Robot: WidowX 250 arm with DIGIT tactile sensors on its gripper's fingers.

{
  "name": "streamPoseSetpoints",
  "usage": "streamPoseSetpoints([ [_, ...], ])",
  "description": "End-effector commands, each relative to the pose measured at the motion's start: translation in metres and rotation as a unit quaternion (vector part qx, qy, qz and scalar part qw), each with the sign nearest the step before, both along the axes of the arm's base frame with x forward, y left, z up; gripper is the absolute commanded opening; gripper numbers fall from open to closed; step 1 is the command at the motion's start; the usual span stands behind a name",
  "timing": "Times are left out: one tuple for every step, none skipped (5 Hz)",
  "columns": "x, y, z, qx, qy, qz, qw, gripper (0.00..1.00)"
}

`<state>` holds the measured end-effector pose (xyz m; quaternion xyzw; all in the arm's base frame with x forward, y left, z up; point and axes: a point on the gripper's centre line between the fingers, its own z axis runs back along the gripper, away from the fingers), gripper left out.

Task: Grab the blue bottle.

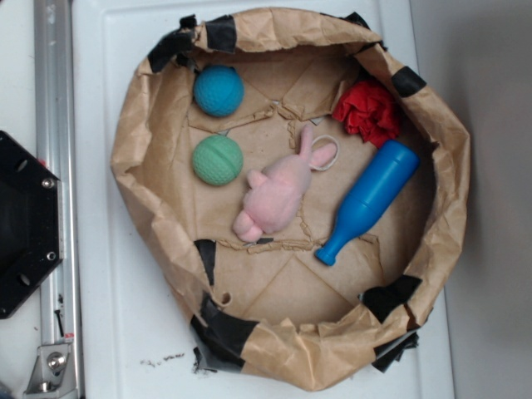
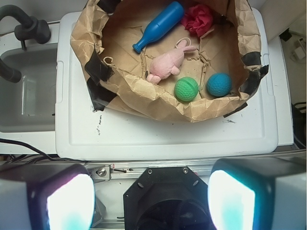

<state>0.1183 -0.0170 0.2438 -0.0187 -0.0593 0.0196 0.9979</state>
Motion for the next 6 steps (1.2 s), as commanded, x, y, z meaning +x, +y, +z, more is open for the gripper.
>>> streamPoseSetpoints([
  [0.0,0.0,0.0,0.0,0.0,0.0,1.0,1.0],
  [0.029,0.01,-0.03,-0.055,0.001,0.024,0.998,1.0],
  [0.07,0.028,-0.059,-0.07,-0.059,0.09,0.992,1.0],
  [0.119,0.05,-0.083,-0.075,-0.101,0.133,0.983,1.0],
  [0.168,0.064,-0.103,-0.063,-0.165,0.171,0.969,1.0],
  [0.196,0.065,-0.132,-0.048,-0.176,0.186,0.965,1.0],
])
